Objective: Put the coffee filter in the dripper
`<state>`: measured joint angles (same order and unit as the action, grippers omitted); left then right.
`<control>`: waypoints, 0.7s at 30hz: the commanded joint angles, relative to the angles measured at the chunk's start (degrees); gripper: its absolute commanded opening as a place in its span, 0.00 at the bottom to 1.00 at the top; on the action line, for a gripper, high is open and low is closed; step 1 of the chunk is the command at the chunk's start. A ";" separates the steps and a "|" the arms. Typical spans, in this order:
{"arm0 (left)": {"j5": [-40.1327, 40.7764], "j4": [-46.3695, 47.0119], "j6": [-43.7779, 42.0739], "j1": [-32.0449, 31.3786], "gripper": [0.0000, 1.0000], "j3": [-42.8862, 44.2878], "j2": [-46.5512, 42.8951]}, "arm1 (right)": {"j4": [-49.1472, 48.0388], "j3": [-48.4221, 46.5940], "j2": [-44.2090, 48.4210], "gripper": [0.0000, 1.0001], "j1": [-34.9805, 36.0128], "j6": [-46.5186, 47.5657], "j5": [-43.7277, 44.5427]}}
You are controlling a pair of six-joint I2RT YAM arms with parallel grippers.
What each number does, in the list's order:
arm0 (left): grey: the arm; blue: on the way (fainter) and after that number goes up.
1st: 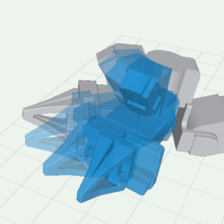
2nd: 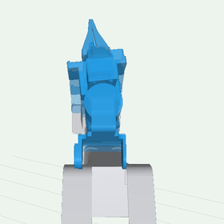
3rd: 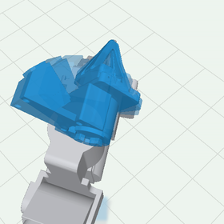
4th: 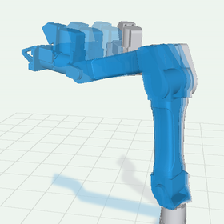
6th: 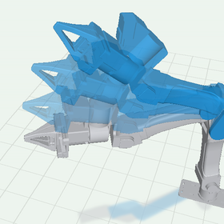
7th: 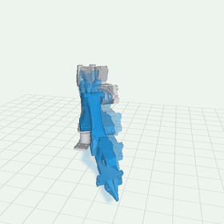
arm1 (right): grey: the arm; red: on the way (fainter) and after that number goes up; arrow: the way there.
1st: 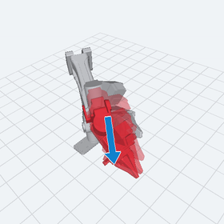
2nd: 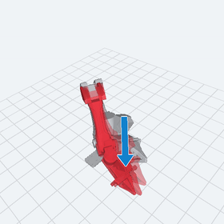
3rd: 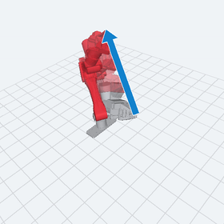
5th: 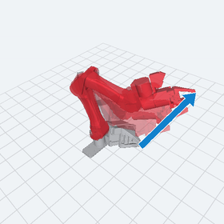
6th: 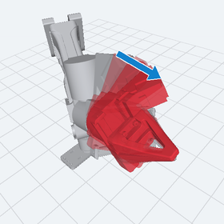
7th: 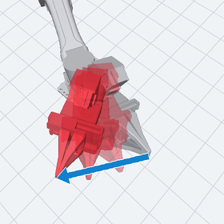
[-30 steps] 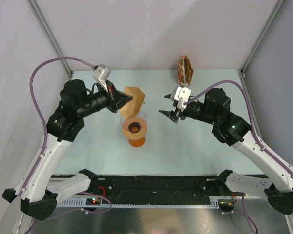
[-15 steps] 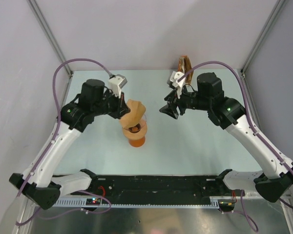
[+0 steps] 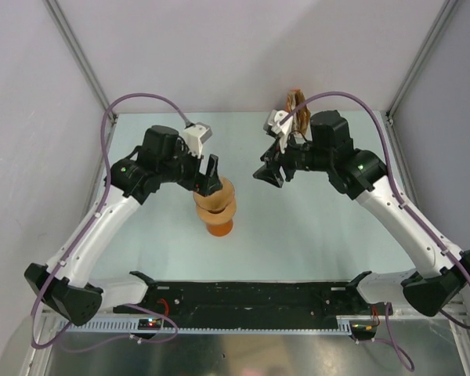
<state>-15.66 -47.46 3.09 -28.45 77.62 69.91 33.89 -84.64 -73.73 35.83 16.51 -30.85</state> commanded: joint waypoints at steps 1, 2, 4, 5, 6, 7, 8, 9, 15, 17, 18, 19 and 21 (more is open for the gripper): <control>-4.64 2.32 0.93 3.13 0.96 2.05 -5.15 | 0.19 -4.69 -2.39 0.57 1.21 0.33 -1.33; -5.39 2.74 1.69 4.80 0.98 2.34 -6.02 | 0.25 -5.38 -3.09 0.56 1.71 0.78 -1.19; -6.30 4.09 3.00 7.86 0.99 2.79 -8.37 | 0.51 -6.73 -4.47 0.53 3.37 1.72 -0.60; -6.26 5.08 3.65 9.32 0.99 2.88 -9.56 | 0.62 -7.36 -5.14 0.52 4.42 2.14 0.09; -6.07 6.14 4.85 11.37 0.99 2.97 -10.56 | 0.99 -8.38 -6.31 0.51 5.26 2.61 0.53; -5.79 6.85 5.97 13.01 1.00 3.06 -11.49 | 1.35 -9.81 -7.33 0.49 6.24 2.89 1.01; -5.70 7.51 7.77 15.54 1.00 3.15 -12.09 | 1.97 -10.97 -8.77 0.47 6.96 3.17 1.34; -5.83 7.89 9.28 17.69 1.00 3.23 -12.48 | 2.58 -12.56 -10.14 0.45 7.89 3.39 1.90; -8.16 7.74 12.80 27.71 1.00 2.44 -12.05 | 10.95 -24.01 -21.15 0.35 13.01 6.14 5.68; -8.82 6.94 11.84 29.43 1.00 1.78 -12.20 | 13.66 -27.16 -24.67 0.33 13.97 6.84 6.56; -8.84 6.46 11.54 29.77 1.00 1.15 -12.40 | 14.94 -28.21 -26.18 0.33 14.42 7.12 6.93; -8.85 6.18 11.56 30.08 1.00 0.52 -12.64 | 15.84 -29.05 -27.64 0.32 14.70 7.39 7.11; -9.52 5.98 12.00 30.35 1.00 -1.09 -13.29 | 17.28 -29.54 -29.44 0.30 15.16 7.72 7.18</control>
<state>-22.72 -40.93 13.58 0.67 78.59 57.82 44.95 -110.56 -100.03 49.95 22.31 -25.69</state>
